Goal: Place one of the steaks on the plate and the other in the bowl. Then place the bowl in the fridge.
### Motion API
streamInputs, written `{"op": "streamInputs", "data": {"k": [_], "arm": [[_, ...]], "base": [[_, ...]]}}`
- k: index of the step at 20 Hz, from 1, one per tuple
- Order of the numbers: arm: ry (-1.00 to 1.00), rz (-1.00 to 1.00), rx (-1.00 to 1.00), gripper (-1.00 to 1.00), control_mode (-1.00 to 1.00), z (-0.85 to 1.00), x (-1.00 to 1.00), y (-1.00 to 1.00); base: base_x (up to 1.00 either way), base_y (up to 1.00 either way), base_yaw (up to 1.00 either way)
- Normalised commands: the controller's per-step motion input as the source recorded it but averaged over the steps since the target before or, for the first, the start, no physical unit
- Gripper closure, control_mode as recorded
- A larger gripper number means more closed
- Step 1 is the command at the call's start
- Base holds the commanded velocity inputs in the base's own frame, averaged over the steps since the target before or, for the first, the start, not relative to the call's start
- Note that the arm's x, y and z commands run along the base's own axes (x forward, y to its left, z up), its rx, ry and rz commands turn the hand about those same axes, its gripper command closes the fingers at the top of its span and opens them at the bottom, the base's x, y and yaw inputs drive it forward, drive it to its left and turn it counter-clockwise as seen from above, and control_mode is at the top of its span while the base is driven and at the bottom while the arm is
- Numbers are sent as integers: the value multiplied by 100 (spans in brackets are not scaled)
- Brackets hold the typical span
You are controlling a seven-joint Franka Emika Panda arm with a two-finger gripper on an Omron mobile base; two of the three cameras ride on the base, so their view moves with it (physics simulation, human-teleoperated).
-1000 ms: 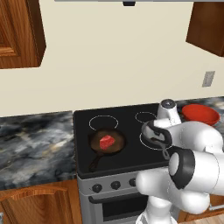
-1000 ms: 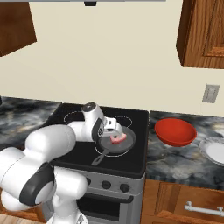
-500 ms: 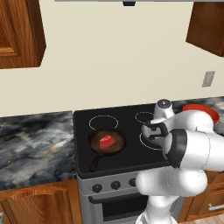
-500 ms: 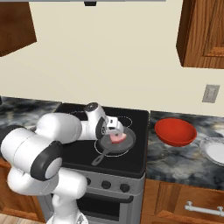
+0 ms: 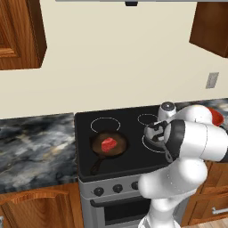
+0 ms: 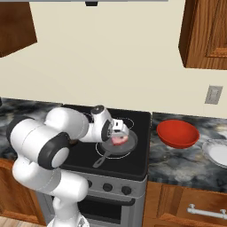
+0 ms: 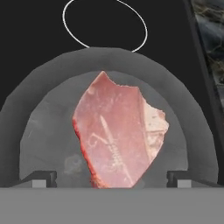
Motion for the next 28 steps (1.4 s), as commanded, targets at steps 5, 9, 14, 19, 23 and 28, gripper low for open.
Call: {"op": "streamInputs", "data": {"k": [5, 9, 14, 19, 23, 28], "arm": [[0, 0, 0, -100, -100, -15, 21, 0], [0, 0, 0, -100, -100, -23, 14, 0], [0, 0, 0, -100, -100, -33, 6, 0], [0, 0, 0, -100, -100, -34, 1, 0], [1, 0, 0, 100, -100, -35, 2, 0], [1, 0, 0, 100, -100, -38, 2, 0]], "base": [[0, 0, 0], [0, 0, 0], [0, 0, 0], [0, 0, 0], [0, 0, 0], [0, 0, 0]]}}
